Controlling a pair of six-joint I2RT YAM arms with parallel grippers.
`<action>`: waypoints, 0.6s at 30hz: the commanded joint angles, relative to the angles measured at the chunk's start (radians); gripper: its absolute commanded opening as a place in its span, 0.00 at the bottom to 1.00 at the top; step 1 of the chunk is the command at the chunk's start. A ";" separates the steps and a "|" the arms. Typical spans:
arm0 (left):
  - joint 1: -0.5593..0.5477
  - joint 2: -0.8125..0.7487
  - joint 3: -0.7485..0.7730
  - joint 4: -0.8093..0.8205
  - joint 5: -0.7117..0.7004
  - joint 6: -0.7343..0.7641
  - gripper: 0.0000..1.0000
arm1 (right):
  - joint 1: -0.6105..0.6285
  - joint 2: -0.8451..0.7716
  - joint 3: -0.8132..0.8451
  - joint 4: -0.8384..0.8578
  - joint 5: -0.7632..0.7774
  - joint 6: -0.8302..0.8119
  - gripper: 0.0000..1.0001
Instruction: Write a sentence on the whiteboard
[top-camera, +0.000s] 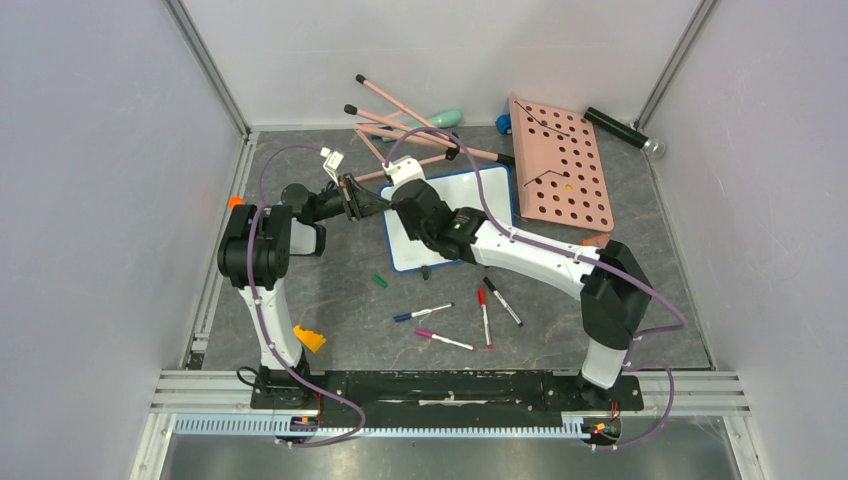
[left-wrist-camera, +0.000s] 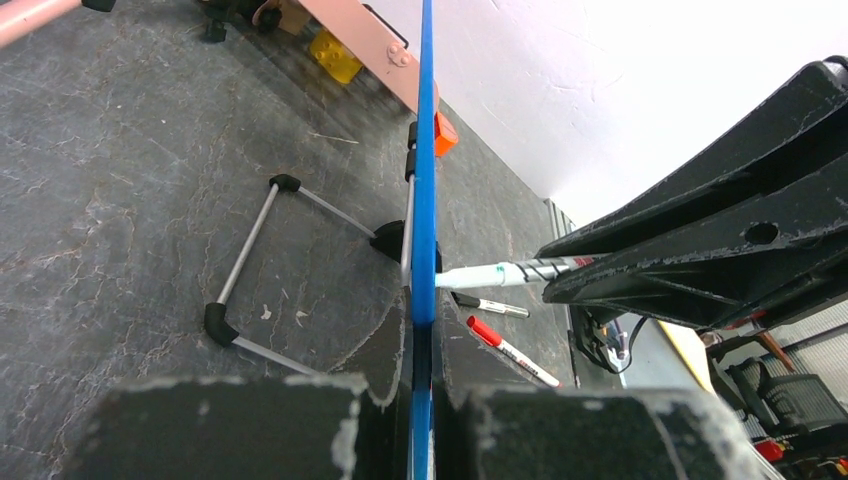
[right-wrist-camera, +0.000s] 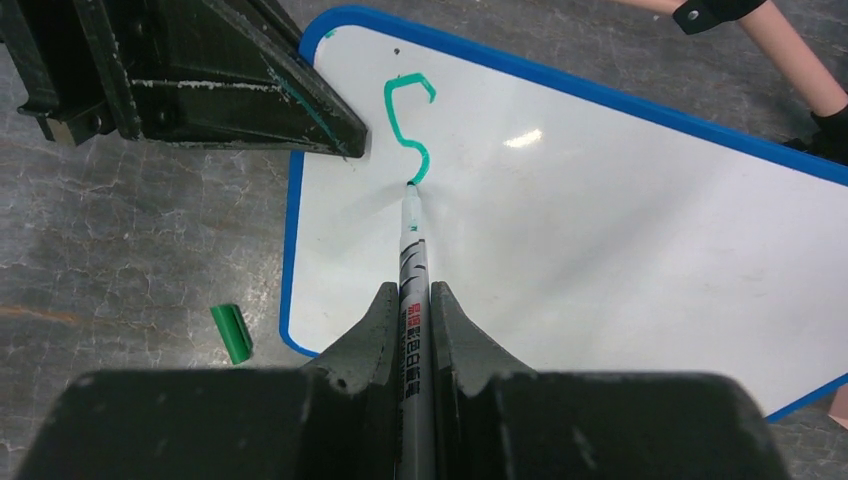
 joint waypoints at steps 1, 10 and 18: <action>-0.002 -0.042 -0.003 0.069 0.035 0.028 0.02 | -0.008 -0.015 -0.025 0.021 -0.075 -0.007 0.00; -0.002 -0.043 -0.004 0.069 0.036 0.028 0.02 | -0.009 0.016 0.026 0.054 -0.144 0.000 0.00; -0.002 -0.045 -0.004 0.069 0.035 0.029 0.02 | -0.010 -0.071 -0.011 0.092 -0.159 -0.017 0.00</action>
